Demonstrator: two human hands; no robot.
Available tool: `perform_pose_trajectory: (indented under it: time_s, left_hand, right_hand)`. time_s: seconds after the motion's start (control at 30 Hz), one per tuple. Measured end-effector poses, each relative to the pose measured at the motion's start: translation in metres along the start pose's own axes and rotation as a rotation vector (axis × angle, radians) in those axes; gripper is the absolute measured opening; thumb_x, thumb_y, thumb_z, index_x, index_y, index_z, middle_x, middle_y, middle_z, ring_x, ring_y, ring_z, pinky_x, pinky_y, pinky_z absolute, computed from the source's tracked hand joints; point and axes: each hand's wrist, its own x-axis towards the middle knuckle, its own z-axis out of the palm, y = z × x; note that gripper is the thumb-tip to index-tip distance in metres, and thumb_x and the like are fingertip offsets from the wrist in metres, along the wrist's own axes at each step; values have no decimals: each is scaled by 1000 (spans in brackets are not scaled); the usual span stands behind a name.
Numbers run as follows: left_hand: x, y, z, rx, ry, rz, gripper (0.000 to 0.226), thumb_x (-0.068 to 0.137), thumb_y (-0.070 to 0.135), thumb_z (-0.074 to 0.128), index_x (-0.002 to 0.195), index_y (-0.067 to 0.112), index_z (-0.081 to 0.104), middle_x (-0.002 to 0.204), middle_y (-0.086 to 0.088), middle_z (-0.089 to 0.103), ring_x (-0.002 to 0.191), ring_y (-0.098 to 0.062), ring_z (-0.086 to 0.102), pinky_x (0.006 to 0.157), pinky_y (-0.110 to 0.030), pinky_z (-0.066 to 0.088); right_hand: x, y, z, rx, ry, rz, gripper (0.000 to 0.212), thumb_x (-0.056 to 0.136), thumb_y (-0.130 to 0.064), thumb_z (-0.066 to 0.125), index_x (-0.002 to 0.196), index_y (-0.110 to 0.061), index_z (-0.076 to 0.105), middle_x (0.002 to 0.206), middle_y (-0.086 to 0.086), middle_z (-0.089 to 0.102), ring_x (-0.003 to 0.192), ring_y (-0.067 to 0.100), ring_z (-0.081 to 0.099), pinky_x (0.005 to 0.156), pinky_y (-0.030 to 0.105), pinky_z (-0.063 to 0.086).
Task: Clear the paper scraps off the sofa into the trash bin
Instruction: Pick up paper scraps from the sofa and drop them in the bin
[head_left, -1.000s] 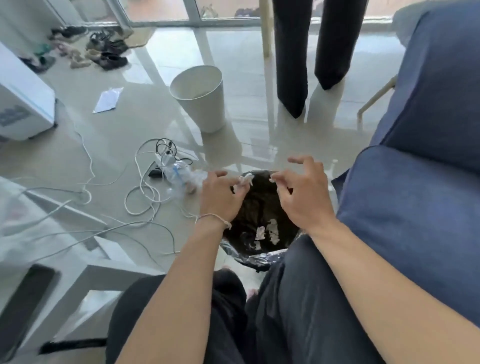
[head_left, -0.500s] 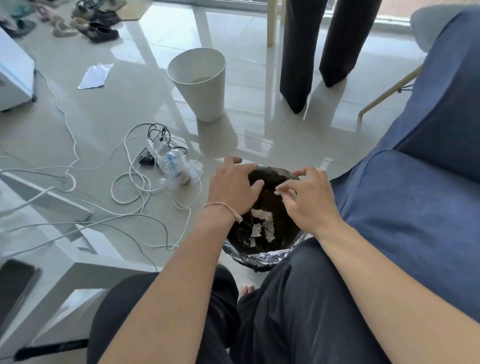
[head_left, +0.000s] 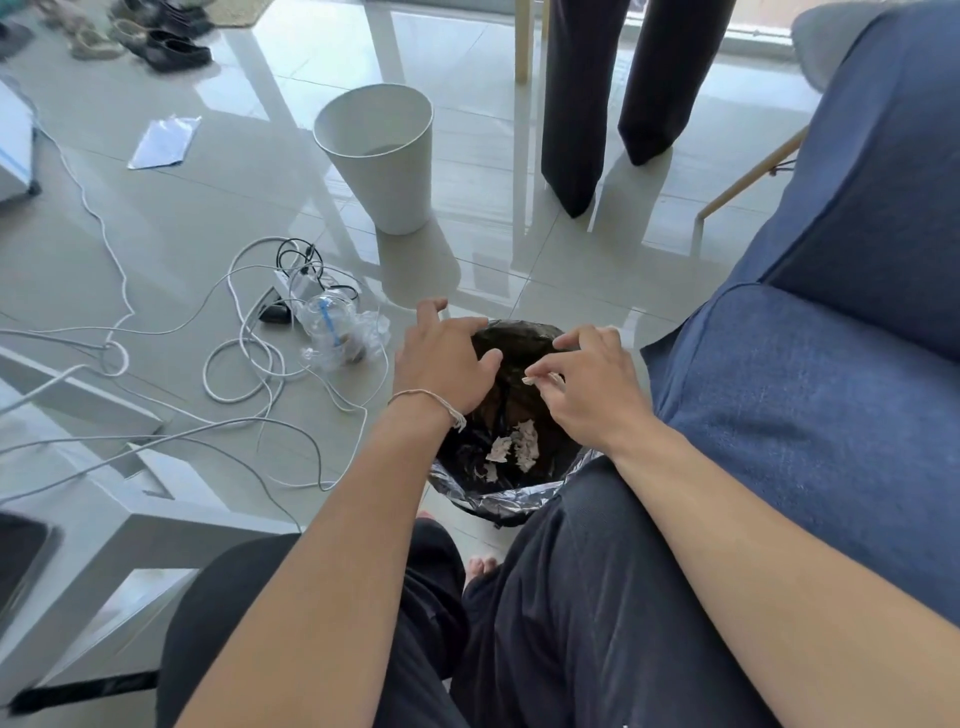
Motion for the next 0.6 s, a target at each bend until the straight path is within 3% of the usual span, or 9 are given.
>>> perform_pose_trajectory:
  time_s: [0.4,0.6]
  left_hand:
    - [-1,5,-5,-23,-38,0,50,88,43,61,134,27,57,149,-14,33,133,-35,43,111,-45,36]
    - [4,10,-3,-62,-47,46,38,99,35,44,132,22,59,141,-14,43,127,-33,50,107,-45,40]
  right_hand:
    - [4,1,4,40,12,17,30,96,-33,58,123,-37,71,130,-4,58,129,23,39,111,38,30]
    - [5,1,2,75,45,40,33,95,-29,57,123,-35,71,125,-2,60,125,24,42,107,36,31]
